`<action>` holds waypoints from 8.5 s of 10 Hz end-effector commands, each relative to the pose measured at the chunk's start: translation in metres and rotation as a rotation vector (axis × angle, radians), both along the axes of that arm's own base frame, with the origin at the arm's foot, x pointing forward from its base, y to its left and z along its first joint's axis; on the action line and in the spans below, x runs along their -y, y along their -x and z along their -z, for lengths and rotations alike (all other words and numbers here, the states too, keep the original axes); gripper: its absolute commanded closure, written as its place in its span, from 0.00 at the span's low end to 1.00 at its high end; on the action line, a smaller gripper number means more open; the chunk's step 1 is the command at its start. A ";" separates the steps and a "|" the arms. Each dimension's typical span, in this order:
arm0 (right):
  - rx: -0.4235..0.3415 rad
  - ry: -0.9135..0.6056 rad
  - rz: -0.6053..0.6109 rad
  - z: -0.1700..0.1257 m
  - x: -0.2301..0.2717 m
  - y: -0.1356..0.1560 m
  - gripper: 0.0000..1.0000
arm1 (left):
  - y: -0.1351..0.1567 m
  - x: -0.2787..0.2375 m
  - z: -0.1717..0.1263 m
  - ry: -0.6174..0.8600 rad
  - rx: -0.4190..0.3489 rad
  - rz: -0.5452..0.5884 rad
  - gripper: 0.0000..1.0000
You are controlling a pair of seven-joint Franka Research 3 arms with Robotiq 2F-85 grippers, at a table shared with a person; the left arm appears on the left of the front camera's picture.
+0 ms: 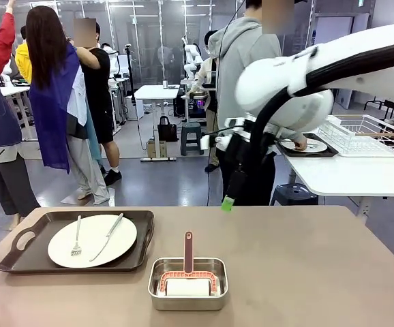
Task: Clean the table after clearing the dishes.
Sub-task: When the left (or right) Handle tray is removed, use the left hand (or right hand) to clean the left (or right) side of the table with the Lint Roller.
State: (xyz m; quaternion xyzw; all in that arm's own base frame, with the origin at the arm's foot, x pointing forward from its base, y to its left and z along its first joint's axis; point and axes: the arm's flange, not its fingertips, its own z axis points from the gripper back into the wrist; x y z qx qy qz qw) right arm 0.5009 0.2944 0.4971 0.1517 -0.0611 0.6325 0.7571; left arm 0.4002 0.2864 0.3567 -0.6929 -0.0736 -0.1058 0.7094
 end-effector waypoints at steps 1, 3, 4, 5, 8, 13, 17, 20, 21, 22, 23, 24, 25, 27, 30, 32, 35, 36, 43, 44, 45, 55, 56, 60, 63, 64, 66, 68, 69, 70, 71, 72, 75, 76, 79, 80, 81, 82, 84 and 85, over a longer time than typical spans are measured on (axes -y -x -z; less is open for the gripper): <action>0.044 0.102 -0.203 0.001 -0.047 -0.021 0.00 | 0.003 -0.004 -0.001 0.008 0.009 -0.006 0.00; 0.021 0.165 -0.311 0.007 -0.082 -0.035 0.00 | 0.003 -0.004 -0.001 0.008 0.009 -0.006 0.00; -0.001 0.178 -0.342 0.013 -0.097 -0.045 0.00 | 0.003 -0.004 -0.001 0.008 0.009 -0.006 0.00; -0.029 0.177 -0.350 0.021 -0.109 -0.052 0.00 | 0.003 -0.004 -0.001 0.008 0.009 -0.006 0.00; -0.119 0.160 -0.335 0.051 -0.130 -0.068 0.00 | 0.003 -0.004 -0.001 0.008 0.009 -0.006 0.00; -0.374 0.184 -0.319 0.091 -0.149 -0.072 0.00 | 0.003 -0.004 -0.001 0.008 0.009 -0.006 0.00; -0.458 0.197 -0.330 0.125 -0.159 -0.067 0.00 | 0.003 -0.004 -0.001 0.008 0.009 -0.006 0.00; -0.481 0.211 -0.325 0.141 -0.156 -0.074 0.00 | 0.003 -0.004 -0.001 0.008 0.009 -0.006 0.00; -0.485 0.211 -0.319 0.143 -0.152 -0.078 0.00 | 0.003 -0.004 -0.001 0.008 0.009 -0.006 0.00; -0.498 0.201 -0.335 0.145 -0.149 -0.081 0.00 | 0.003 -0.004 -0.001 0.008 0.009 -0.006 0.00; -0.528 0.210 -0.339 0.146 -0.148 -0.083 0.00 | 0.003 -0.004 -0.001 0.008 0.009 -0.006 0.00; -0.549 0.233 -0.350 0.148 -0.150 -0.083 0.00 | 0.003 -0.004 -0.001 0.008 0.009 -0.006 0.00; -0.558 0.237 -0.356 0.149 -0.152 -0.083 0.00 | 0.003 -0.004 -0.001 0.008 0.009 -0.006 0.00; -0.578 0.238 -0.344 0.153 -0.150 -0.086 0.00 | 0.003 -0.004 -0.001 0.008 0.009 -0.006 0.00; -0.613 0.223 -0.368 0.159 -0.154 -0.083 0.00 | 0.003 -0.004 -0.001 0.008 0.009 -0.006 0.00; -0.611 0.218 -0.354 0.157 -0.152 -0.083 0.00 | 0.003 -0.004 -0.001 0.008 0.009 -0.006 0.00; -0.611 0.241 -0.365 0.153 -0.152 -0.081 0.82 | 0.003 -0.004 -0.001 0.008 0.009 -0.006 0.00; -0.612 0.249 -0.351 0.151 -0.149 -0.082 1.00 | 0.003 -0.004 -0.001 0.008 0.009 -0.006 0.00; -0.596 0.256 -0.327 0.127 -0.141 -0.074 1.00 | 0.003 -0.004 -0.001 0.008 0.009 -0.006 0.00; -0.588 0.273 -0.289 0.120 -0.137 -0.068 1.00 | 0.003 -0.004 -0.001 0.008 0.009 -0.006 0.00; -0.586 0.342 -0.198 0.107 -0.122 -0.056 1.00 | 0.003 -0.004 -0.001 0.008 0.009 -0.006 0.00; -0.734 -0.207 0.806 0.109 0.157 0.054 1.00 | 0.003 -0.004 -0.001 0.008 0.009 -0.006 0.00; -0.746 -0.245 0.853 0.119 0.170 0.051 1.00 | 0.003 -0.004 -0.001 0.008 0.009 -0.006 0.00; -0.784 -0.277 0.901 0.141 0.200 0.046 1.00 | 0.003 -0.004 -0.001 0.008 0.009 -0.006 0.00; -0.784 -0.277 0.901 0.141 0.200 0.046 1.00 | 0.003 -0.004 -0.001 0.008 0.009 -0.006 0.00; -0.784 -0.277 0.901 0.141 0.200 0.046 1.00 | 0.003 -0.004 -0.001 0.008 0.009 -0.006 0.00; -0.785 -0.337 0.933 0.137 0.218 0.041 0.78 | 0.003 -0.004 -0.001 0.008 0.009 -0.006 0.00; -0.816 -0.392 1.040 0.138 0.250 0.032 0.78 | 0.003 -0.004 -0.001 0.008 0.009 -0.006 0.00; -0.836 -0.445 1.068 0.137 0.253 0.023 0.78 | 0.003 -0.004 -0.001 0.008 0.009 -0.006 0.00; -0.884 -0.453 1.083 0.139 0.250 0.009 0.78 | 0.003 -0.004 -0.001 0.008 0.009 -0.006 0.00; -0.879 -0.451 1.111 0.143 0.246 -0.010 0.78 | 0.003 -0.004 -0.001 0.008 0.009 -0.006 0.00; -0.888 -0.453 1.129 0.145 0.244 -0.027 0.78 | 0.003 -0.004 -0.001 0.008 0.009 -0.006 0.00; -0.871 -0.442 1.130 0.154 0.231 -0.050 0.78 | 0.003 -0.004 -0.001 0.008 0.009 -0.006 0.00; -0.881 -0.419 1.127 0.163 0.224 -0.052 0.78 | 0.003 -0.004 -0.001 0.008 0.009 -0.006 0.00; -0.828 -0.399 1.187 0.182 0.211 -0.046 0.78 | 0.003 -0.004 -0.001 0.008 0.009 -0.006 0.00; -0.790 -0.407 1.202 0.193 0.213 -0.042 0.78 | 0.003 -0.004 -0.001 0.008 0.009 -0.006 0.00; -0.764 -0.401 1.212 0.203 0.215 -0.039 0.78 | 0.003 -0.004 -0.001 0.008 0.009 -0.006 0.00; -0.747 -0.392 1.223 0.209 0.221 -0.034 0.78 | 0.003 -0.004 -0.001 0.008 0.009 -0.006 0.00; -0.686 -0.412 1.233 0.206 0.253 -0.020 0.78 | 0.003 -0.004 -0.001 0.008 0.009 -0.006 0.00; -0.663 -0.401 1.229 0.201 0.270 -0.015 0.78 | 0.003 -0.004 -0.001 0.008 0.009 -0.006 0.00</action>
